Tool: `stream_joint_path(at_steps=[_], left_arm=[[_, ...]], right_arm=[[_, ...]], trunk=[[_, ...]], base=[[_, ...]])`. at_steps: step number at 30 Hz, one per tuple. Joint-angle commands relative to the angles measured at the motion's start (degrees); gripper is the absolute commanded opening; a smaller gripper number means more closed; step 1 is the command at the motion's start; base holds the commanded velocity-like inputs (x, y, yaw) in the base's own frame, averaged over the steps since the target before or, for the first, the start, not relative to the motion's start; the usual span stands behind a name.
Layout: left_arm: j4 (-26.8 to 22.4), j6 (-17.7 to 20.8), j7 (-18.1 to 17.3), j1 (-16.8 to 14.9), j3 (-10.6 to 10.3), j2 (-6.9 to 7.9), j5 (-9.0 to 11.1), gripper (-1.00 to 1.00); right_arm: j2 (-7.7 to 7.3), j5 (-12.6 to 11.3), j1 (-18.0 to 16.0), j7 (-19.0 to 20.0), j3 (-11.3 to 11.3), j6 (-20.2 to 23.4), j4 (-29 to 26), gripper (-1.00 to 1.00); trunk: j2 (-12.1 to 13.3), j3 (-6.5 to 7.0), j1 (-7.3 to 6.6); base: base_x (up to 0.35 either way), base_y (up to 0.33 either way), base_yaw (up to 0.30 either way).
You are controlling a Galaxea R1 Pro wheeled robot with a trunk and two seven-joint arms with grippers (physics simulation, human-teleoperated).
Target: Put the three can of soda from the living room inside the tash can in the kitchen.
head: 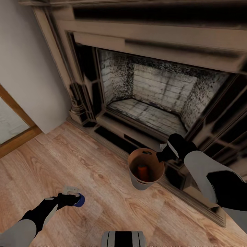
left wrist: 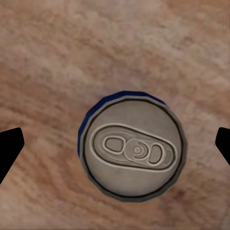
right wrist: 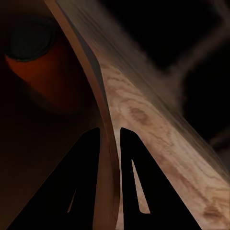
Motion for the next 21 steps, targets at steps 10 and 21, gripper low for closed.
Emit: stream_joint_path(at_steps=[10, 21], left_arm=[[-0.1, 0.0, 0.0, 0.0, 0.1, 0.0, 0.1, 1.0], [-0.1, -0.1, -0.1, 0.0, 0.0, 0.0, 0.1, 1.0]], right_arm=[[-0.04, -1.4, 0.0, 0.2, -0.2, 0.2, 0.0, -1.0], [0.0, -1.3, 0.2, 0.2, -0.1, 0.2, 0.0, -1.0]], trunk=[[0.0, -1.09, 0.06], [0.0, -1.12, 0.06]], base=[[0.0, 0.0, 0.0], [0.103, 0.0, 0.0]])
